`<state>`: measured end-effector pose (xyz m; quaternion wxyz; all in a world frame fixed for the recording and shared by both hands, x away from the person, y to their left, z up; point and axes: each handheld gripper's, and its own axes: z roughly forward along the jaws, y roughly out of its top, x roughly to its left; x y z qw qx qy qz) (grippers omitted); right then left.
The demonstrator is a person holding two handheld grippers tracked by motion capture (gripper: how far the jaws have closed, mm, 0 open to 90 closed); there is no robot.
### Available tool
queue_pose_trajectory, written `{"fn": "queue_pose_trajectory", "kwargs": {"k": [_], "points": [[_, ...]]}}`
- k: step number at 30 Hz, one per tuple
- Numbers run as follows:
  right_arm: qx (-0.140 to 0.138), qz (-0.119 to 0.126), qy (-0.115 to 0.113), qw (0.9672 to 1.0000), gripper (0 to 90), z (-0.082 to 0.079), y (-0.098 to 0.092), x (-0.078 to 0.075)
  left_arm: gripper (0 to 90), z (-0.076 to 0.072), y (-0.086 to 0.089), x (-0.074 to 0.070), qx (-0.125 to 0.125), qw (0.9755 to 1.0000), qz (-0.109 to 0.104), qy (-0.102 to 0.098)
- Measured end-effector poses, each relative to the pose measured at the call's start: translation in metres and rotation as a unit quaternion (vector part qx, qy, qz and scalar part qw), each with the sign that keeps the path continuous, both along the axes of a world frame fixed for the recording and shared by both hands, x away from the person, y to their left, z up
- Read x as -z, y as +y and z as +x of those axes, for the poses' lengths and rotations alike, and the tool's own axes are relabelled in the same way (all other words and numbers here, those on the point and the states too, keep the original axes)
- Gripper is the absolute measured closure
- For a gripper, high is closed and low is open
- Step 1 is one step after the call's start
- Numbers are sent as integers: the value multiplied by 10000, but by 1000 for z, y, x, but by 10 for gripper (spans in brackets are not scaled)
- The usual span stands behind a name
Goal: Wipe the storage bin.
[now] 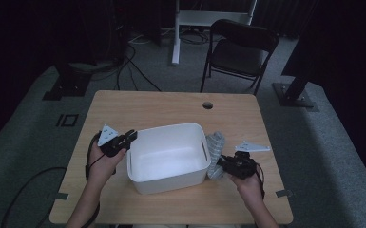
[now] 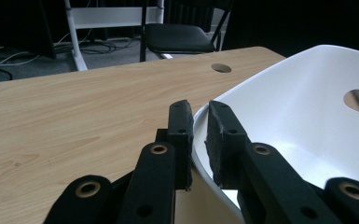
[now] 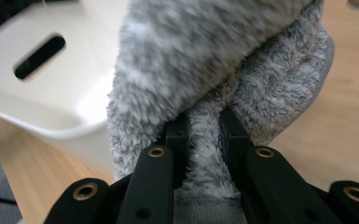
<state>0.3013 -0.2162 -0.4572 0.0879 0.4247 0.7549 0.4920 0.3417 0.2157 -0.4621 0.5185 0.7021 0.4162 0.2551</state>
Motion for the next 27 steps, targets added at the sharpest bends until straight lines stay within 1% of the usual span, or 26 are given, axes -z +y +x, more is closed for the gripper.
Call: {"fn": "queue_pose_trajectory", "kwargs": {"k": [1,2,3,4,5,6,8,9,12,19,24,25,27], "points": [[0,0,0,10000,783,0,0,0,799,0,0,0,0,10000,0,0],[26,96,-93,9999,783,3,-2,-9,799,0,0,0,-3,10000,1,-6],[26,96,-93,9999,783,3,-2,-9,799,0,0,0,-3,10000,1,-6],[22,164,-182,9997,783,6,-2,-16,799,0,0,0,6,10000,-3,-3],[1,157,-193,9997,783,8,-1,-19,799,0,-1,0,10,10000,-1,-3],[-12,96,-209,9997,783,10,2,-20,800,0,-1,0,6,10000,-1,-10],[-30,8,-171,9998,784,14,7,-18,800,0,-2,0,-4,10000,-5,-15],[-11,17,-147,9999,785,15,8,-17,799,0,-2,0,-14,10000,21,-26],[-7,16,-94,10000,787,16,8,-15,798,0,-3,1,-57,10000,31,-46],[7,-81,-65,9999,789,17,10,-11,796,-1,-4,0,-70,9999,71,-103],[14,-116,-34,9999,790,20,11,-8,795,-1,-4,1,-73,9999,47,-110],[31,-139,-16,9999,790,20,12,-7,795,-1,-4,1,-73,9999,46,-105],[64,-291,41,9995,790,23,15,-2,794,-1,-4,1,-72,9999,31,-120]]}}
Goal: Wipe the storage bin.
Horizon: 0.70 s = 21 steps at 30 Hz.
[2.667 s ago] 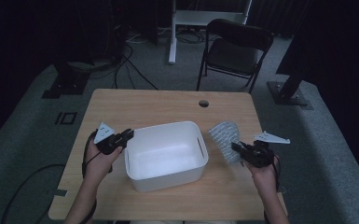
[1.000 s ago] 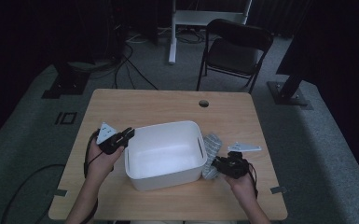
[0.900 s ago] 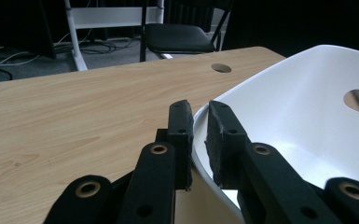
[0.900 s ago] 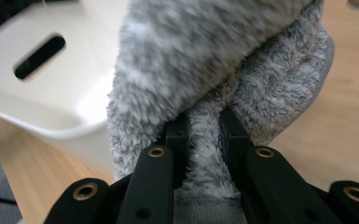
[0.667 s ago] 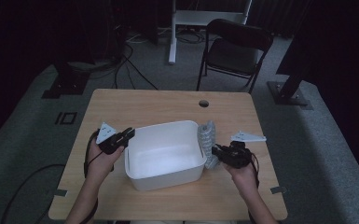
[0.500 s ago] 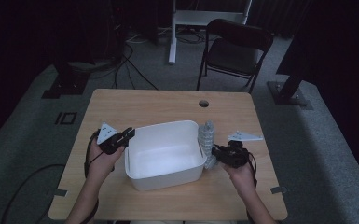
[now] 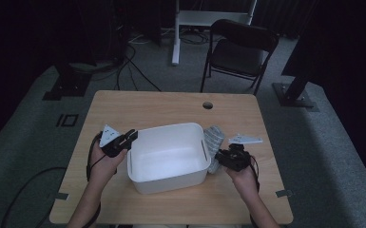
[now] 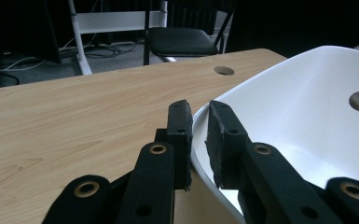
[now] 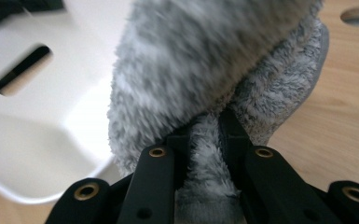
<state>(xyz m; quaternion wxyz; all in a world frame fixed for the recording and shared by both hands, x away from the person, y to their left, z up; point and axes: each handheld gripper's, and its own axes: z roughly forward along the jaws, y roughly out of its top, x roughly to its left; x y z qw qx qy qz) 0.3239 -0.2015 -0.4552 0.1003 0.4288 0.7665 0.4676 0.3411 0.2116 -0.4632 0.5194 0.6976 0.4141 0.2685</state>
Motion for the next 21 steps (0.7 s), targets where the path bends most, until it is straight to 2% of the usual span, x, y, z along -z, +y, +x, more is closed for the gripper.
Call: {"fn": "queue_pose_trajectory", "kwargs": {"k": [1,2,4,7,9,10,11,16,19,21], "points": [[13,-53,130,9999,789,2,2,8,791,0,0,0,-1,10000,-7,-11],[13,-53,130,9999,789,2,2,8,791,0,0,0,7,10000,-11,-14],[-2,-69,270,9996,789,4,2,15,790,0,1,0,34,10000,-13,-23],[-48,6,345,9994,788,5,-2,15,789,1,1,2,63,10000,-32,-4],[-25,52,256,9997,787,3,-4,8,789,1,0,2,81,10000,-41,1],[-4,161,145,9998,787,2,-7,0,789,1,0,1,108,9999,-27,7],[-4,161,145,9998,787,2,-7,0,789,0,-1,1,125,9999,-22,10],[78,207,-173,9996,786,6,-12,-20,789,0,-5,2,224,9997,-56,13],[66,37,-270,9996,787,10,-7,-23,790,1,-5,2,233,9997,-51,7],[78,23,-250,9997,788,11,-4,-20,790,1,-6,2,212,9998,-54,-10]]}}
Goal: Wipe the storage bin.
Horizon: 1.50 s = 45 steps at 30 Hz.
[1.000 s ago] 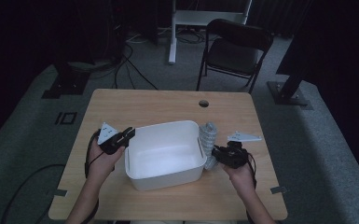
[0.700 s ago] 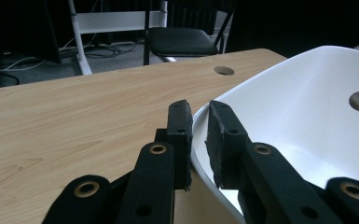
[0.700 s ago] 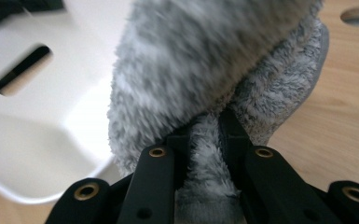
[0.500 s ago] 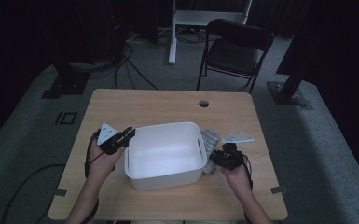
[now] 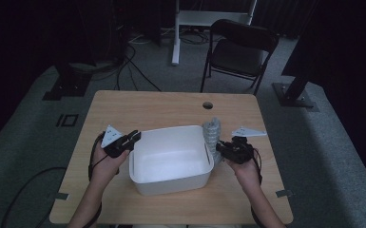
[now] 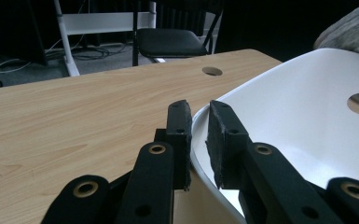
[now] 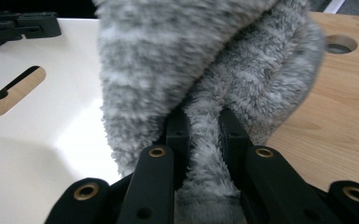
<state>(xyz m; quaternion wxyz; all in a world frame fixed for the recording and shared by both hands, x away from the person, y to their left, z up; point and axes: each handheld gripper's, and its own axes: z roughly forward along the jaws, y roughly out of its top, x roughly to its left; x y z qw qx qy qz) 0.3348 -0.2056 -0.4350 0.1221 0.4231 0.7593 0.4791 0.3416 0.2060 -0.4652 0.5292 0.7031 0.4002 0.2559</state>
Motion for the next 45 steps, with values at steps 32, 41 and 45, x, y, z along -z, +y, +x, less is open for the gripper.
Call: {"fn": "queue_pose_trajectory", "kwargs": {"k": [32,41,45], "points": [[56,-25,578,9983,788,10,-1,31,780,0,-1,2,-45,10000,6,-81],[-8,404,207,9990,786,13,-9,5,779,1,-1,2,-25,10000,-26,-66],[-55,365,201,9991,786,19,-5,4,780,1,-1,1,-23,10000,-11,-63]]}}
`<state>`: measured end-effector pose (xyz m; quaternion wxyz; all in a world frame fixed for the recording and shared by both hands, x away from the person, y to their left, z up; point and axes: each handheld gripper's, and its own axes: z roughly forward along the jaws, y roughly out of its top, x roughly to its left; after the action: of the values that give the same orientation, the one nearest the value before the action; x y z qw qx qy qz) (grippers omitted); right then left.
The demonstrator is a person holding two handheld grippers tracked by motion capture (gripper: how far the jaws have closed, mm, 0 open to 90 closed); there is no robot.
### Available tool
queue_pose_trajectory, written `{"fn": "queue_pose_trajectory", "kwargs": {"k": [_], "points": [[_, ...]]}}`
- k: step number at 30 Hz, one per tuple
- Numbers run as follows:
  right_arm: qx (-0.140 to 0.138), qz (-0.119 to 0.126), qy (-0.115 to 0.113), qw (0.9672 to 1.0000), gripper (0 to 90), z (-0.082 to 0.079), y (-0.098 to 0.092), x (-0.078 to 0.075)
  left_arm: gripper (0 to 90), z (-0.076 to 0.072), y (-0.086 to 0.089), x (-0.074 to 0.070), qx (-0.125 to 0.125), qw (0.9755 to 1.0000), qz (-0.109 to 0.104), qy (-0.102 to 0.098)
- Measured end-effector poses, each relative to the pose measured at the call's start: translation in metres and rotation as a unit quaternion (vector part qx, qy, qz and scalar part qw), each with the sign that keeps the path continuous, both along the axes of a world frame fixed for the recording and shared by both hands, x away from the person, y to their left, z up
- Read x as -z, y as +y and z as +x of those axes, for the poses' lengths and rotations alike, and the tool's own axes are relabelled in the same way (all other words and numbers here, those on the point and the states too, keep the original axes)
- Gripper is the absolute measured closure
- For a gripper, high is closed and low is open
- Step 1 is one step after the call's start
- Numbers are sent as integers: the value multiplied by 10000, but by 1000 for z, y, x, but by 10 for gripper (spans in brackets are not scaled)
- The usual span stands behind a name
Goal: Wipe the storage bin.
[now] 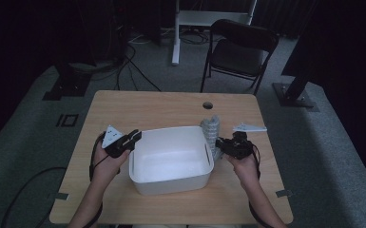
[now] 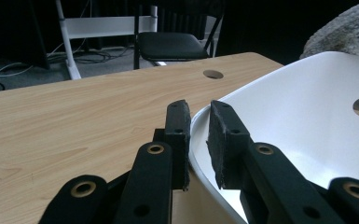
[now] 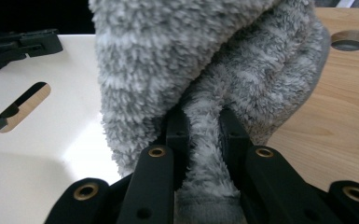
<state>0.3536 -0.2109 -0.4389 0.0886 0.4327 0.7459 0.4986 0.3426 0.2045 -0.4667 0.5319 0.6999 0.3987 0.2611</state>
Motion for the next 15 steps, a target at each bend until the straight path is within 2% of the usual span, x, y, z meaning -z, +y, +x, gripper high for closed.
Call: {"fn": "queue_pose_trajectory", "kwargs": {"k": [5,9,12,15], "points": [[-40,-48,69,10000,788,4,2,4,780,0,-1,0,-28,10000,20,-5],[-3,-260,131,9996,789,8,6,10,780,0,-2,0,-56,10000,58,-22],[33,-317,183,9993,790,10,9,14,780,0,-2,0,-62,10000,44,-24],[18,-400,375,9985,790,16,10,24,779,0,-2,0,-75,10000,58,-31]]}}
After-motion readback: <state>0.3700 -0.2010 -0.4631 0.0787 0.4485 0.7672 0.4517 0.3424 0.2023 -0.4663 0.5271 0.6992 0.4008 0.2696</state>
